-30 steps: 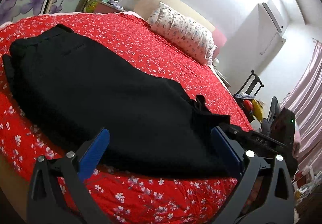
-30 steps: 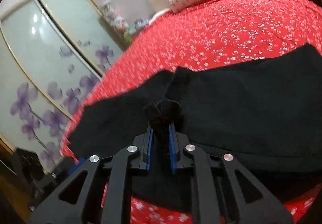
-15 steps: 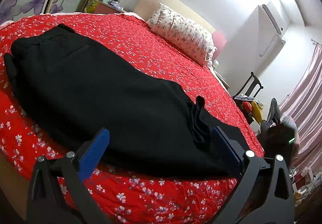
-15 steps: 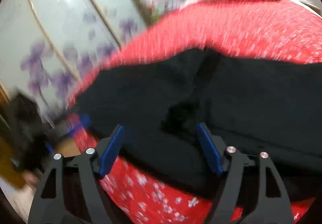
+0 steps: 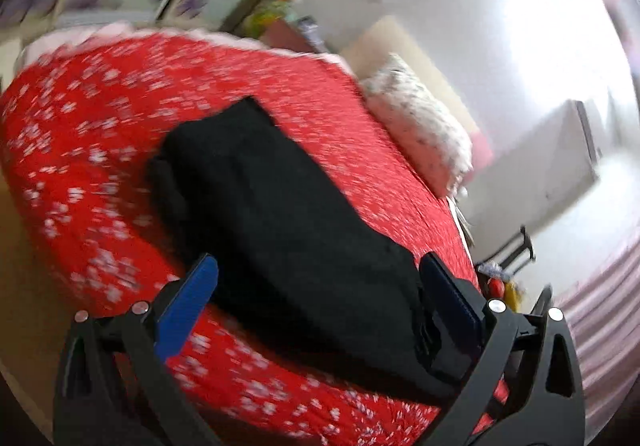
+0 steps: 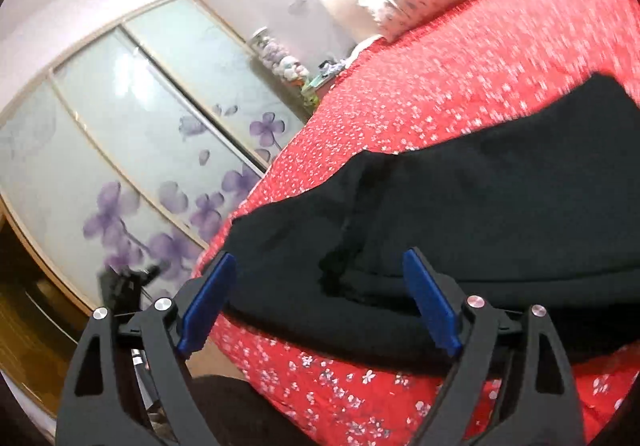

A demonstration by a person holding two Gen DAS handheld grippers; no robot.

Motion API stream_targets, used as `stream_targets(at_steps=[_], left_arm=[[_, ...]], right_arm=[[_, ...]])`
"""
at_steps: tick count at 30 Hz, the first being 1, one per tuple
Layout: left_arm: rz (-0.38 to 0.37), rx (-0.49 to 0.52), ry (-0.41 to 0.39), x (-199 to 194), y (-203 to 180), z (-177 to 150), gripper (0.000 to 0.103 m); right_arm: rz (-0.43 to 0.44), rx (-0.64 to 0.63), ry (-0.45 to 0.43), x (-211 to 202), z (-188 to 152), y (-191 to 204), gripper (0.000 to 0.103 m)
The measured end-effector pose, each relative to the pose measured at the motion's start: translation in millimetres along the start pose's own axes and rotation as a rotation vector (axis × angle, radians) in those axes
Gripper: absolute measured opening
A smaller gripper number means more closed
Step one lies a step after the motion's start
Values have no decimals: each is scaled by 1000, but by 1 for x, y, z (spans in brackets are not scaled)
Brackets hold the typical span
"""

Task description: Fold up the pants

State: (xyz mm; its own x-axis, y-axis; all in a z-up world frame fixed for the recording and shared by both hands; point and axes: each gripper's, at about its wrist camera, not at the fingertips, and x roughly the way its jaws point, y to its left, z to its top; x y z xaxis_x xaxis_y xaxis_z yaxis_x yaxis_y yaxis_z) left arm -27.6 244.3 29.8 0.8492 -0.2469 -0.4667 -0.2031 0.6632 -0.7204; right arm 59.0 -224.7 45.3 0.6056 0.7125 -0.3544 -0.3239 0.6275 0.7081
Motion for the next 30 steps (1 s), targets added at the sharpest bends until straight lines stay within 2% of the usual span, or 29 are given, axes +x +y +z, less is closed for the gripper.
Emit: stream_targets(at_steps=[4,8,15,17,19,21,23,25,29,30], left_arm=[[27,-111,19,5,23,16,101],[69,-188,49,15,35,21,100],[143,-204,69,47,36,33,95],[144,-225,68,52,34,39,90],[120,-195,48,46,23,42,87],[73,-109,17,37,8,42,80],[39,-23,-2,31,-4,41,78],[79,1,15,36,-3,40,80],[113,-158,59,54,29,39,83],[108,-181,64,57,36,37,80]], right_arm=[[18,70,26,9,3,-10,88],[28,59,37,10,2,-6,88],[39,51,62,16,2,-6,88],[39,48,70,19,2,-6,88],[40,42,76,20,2,-8,89],[40,40,80,21,3,-9,89],[43,48,85,24,4,-11,89],[47,61,96,29,4,-13,89],[54,41,112,35,2,-8,89],[53,31,115,36,2,-6,89]])
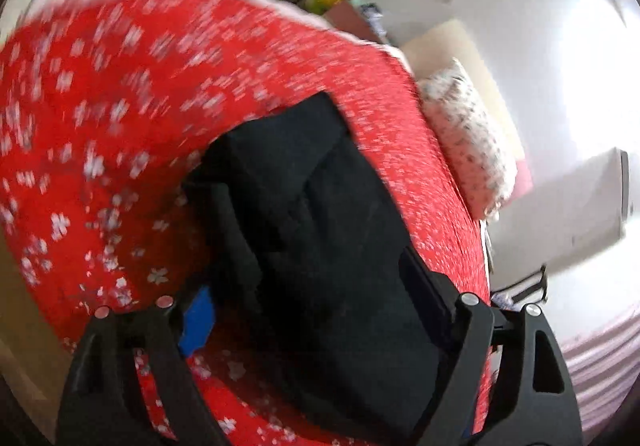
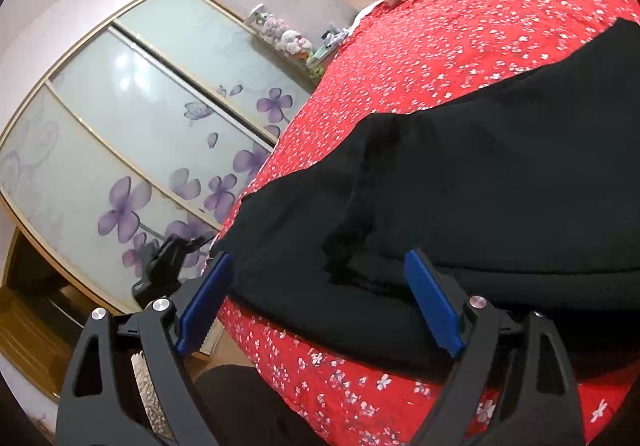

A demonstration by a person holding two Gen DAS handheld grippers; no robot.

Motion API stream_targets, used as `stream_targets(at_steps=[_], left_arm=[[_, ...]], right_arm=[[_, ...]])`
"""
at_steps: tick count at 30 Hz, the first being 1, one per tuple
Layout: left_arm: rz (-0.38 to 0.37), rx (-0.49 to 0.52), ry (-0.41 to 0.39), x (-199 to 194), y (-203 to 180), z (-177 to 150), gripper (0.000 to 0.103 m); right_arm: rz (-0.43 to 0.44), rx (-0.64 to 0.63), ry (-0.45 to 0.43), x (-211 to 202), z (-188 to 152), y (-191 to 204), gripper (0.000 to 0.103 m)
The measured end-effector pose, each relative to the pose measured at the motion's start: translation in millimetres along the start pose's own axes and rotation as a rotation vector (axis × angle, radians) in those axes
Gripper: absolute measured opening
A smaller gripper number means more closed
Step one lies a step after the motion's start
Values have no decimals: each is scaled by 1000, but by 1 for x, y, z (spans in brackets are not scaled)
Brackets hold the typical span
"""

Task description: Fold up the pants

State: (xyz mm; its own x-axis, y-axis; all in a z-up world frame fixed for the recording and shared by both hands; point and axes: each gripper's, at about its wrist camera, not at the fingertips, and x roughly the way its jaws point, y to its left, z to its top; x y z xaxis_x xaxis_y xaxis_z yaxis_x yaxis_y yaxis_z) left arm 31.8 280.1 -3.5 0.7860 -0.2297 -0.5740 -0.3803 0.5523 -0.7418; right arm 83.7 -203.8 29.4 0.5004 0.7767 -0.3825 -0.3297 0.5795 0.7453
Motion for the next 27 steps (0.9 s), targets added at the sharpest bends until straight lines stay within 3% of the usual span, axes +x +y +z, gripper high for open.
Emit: stream_targets(at_steps=[1,5,8,13,19,27], left_arm=[[-2,-18,0,4,5,0,74],[32,-32,-39,4,6,-2,69],[94,-32,-55,4,1,-1,55],[125,23,-76,3,-10,3,28],[142,195,-119,-10,-53,1,21],[64,436,-160,-29,-152,-30,20]], right_arm=[[-6,-13,5,1,-1,2,89],[-14,-26,14,1,-1,1,89],[-12,-19,4,-2,0,-1,89],[-1,2,-27,-11,2,-3,89],[21,16,-85,-32,5,-6,90],[39,49,-209,-71,15,-15,91]])
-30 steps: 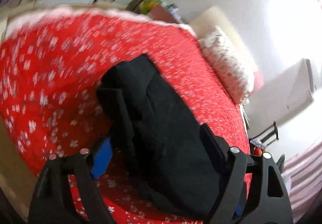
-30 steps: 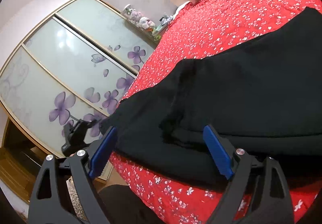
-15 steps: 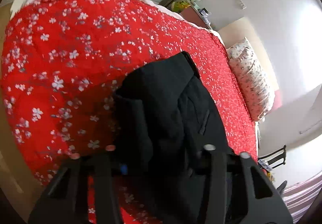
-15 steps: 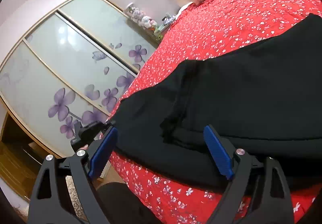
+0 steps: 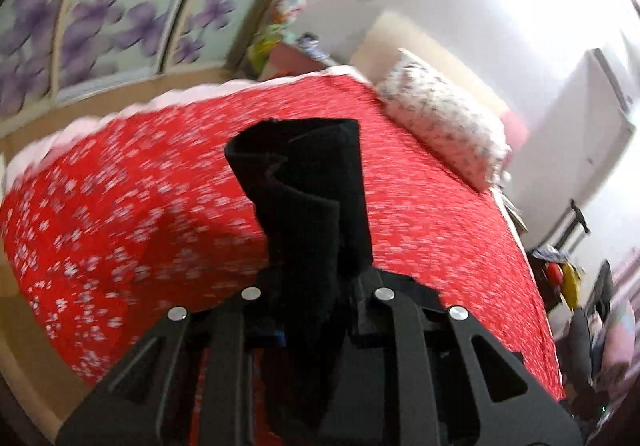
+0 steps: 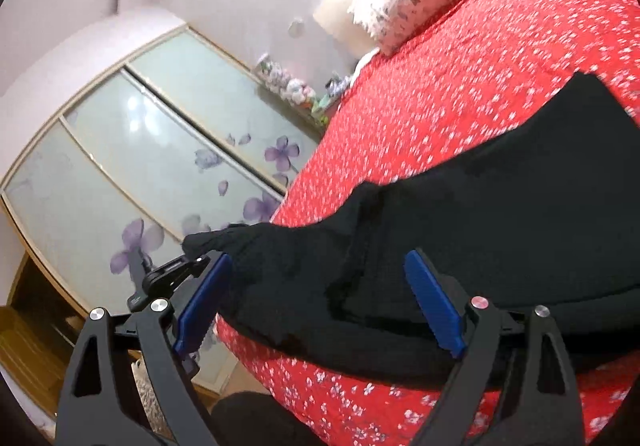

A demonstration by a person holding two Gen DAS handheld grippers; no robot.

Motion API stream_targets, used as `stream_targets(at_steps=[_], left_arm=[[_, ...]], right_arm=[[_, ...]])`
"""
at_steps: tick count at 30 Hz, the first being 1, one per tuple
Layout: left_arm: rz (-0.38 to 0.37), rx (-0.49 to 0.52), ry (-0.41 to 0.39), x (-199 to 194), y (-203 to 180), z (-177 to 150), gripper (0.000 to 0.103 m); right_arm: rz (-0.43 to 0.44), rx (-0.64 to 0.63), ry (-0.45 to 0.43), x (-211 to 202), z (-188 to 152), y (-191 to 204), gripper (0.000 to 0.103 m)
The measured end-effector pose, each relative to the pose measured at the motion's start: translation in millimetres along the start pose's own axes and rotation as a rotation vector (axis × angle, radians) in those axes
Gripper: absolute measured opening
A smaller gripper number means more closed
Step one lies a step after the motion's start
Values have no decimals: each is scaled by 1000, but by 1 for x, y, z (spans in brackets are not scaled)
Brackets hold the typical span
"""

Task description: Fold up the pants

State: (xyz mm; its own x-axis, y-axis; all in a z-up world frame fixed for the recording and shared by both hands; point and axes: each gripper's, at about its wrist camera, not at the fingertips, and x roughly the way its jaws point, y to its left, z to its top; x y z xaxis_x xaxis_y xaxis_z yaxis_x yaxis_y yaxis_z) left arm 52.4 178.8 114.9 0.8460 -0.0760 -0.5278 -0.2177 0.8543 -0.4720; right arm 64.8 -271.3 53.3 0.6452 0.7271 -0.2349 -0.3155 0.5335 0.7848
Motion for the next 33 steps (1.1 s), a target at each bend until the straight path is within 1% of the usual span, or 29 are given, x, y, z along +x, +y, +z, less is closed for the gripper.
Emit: stream_targets(at_steps=[1,5,6,8,10,11,14,16,17,19,20,22,24,25,26,28,30,32,33], left_arm=[[-21,26,-6,-5,-15,-1,19],[-97,112,-19,-18,-70,-7,19],[-136,130,-16,-21,-90,-10,19],[-180,154,-7,-22,-115,-16,19],[-240,192,23,-19,-155,-26,19],[-253,203,32,-18,-164,-31,19],[-318,246,89,-5,-212,-56,19],[-349,296,142,9,-244,-83,19],[-354,317,161,15,-254,-95,19],[-353,370,233,35,-278,-138,19],[-346,390,261,41,-284,-156,19],[-304,462,343,67,-296,-203,19],[-267,491,412,86,-296,-233,19],[-262,501,411,89,-295,-243,19],[-249,541,366,85,-299,-248,19],[-247,563,328,78,-305,-245,19],[-285,532,304,66,-311,-236,19],[-305,567,262,53,-323,-241,19],[-312,583,256,52,-326,-241,19]], right_arm=[[0,5,-12,-4,1,-2,91],[-19,27,-104,-29,13,-10,91],[-22,34,-126,-35,16,-13,91],[-26,65,-173,-47,22,-22,92],[-32,95,-201,-55,25,-30,92],[-36,120,-222,-62,28,-37,92],[-66,164,-269,-73,32,-48,92],[-113,190,-326,-88,34,-56,92],[-138,198,-353,-95,34,-59,92],[-218,216,-437,-115,35,-66,92],[-250,225,-469,-122,34,-69,92],[-331,258,-548,-142,33,-77,93],[-355,300,-581,-156,29,-88,94],[-354,324,-589,-160,29,-93,94],[-346,350,-590,-163,28,-99,94],[-338,377,-584,-165,28,-107,94],[-340,386,-586,-166,29,-111,94],[-341,385,-591,-170,27,-114,94],[-340,385,-592,-170,26,-115,94]])
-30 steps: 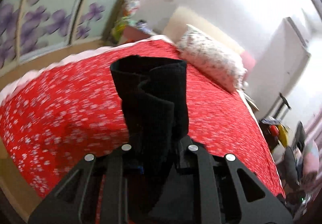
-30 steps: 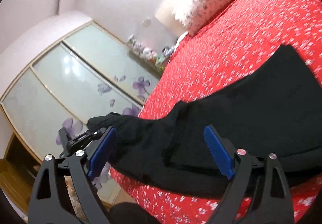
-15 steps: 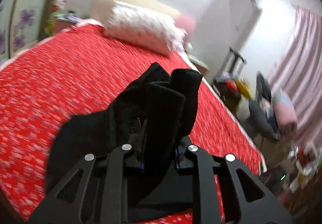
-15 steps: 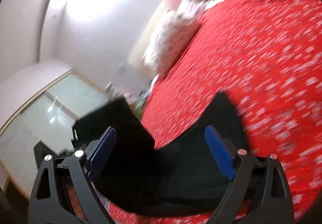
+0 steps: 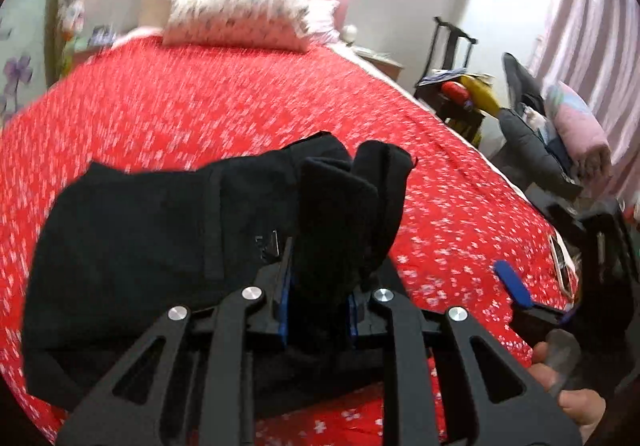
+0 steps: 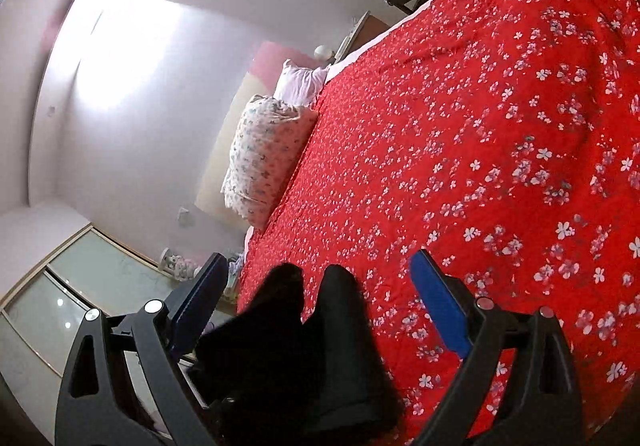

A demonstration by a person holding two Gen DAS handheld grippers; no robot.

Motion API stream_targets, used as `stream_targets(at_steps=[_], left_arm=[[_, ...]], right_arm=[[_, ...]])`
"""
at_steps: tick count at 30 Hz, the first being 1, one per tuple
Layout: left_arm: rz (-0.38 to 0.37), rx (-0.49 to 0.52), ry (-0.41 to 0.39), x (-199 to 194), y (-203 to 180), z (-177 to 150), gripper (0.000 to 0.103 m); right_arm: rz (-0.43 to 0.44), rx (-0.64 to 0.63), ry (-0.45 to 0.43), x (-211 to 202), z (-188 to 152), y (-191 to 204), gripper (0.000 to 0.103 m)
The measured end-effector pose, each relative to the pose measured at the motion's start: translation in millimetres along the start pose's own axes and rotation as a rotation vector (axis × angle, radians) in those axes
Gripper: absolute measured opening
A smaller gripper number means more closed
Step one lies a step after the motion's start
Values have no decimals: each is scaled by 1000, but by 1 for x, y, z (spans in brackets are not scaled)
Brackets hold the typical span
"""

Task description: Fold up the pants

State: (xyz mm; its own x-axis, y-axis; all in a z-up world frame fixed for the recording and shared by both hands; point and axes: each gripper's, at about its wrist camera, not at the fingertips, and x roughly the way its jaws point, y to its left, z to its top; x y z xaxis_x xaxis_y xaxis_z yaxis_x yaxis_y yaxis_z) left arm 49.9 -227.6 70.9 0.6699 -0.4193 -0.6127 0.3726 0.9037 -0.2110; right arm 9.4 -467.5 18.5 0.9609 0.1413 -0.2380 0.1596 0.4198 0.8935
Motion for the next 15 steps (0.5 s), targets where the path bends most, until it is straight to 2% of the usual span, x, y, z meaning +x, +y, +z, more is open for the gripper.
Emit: stream_targets(at_steps=[1,3,5,8,11,12,13,14,15], left_arm=[[-5,21,6,3,-6,-2,19],[3,66,87,23,-17,-15,20],[18,110,133,37,-25,-25,22],[75,230,87,35,-40,-35,25],[50,210,121,33,-34,-29,33],[35,201,130,30,-31,-28,44],[-3,181,137,23,-27,-28,70],[-46,159,124,14,-27,-31,81],[-119,122,81,-1,-23,-34,86]], right_arm=[[3,-1,3,1,0,0,94],[4,-5,12,4,2,0,94],[2,-20,22,6,1,2,94],[-4,-41,24,7,2,5,94],[-7,-51,31,8,1,7,94],[-7,-54,35,8,-1,8,94],[-7,-58,38,8,-1,9,94],[-7,-64,41,8,-2,10,94],[-4,-68,42,7,-2,11,94]])
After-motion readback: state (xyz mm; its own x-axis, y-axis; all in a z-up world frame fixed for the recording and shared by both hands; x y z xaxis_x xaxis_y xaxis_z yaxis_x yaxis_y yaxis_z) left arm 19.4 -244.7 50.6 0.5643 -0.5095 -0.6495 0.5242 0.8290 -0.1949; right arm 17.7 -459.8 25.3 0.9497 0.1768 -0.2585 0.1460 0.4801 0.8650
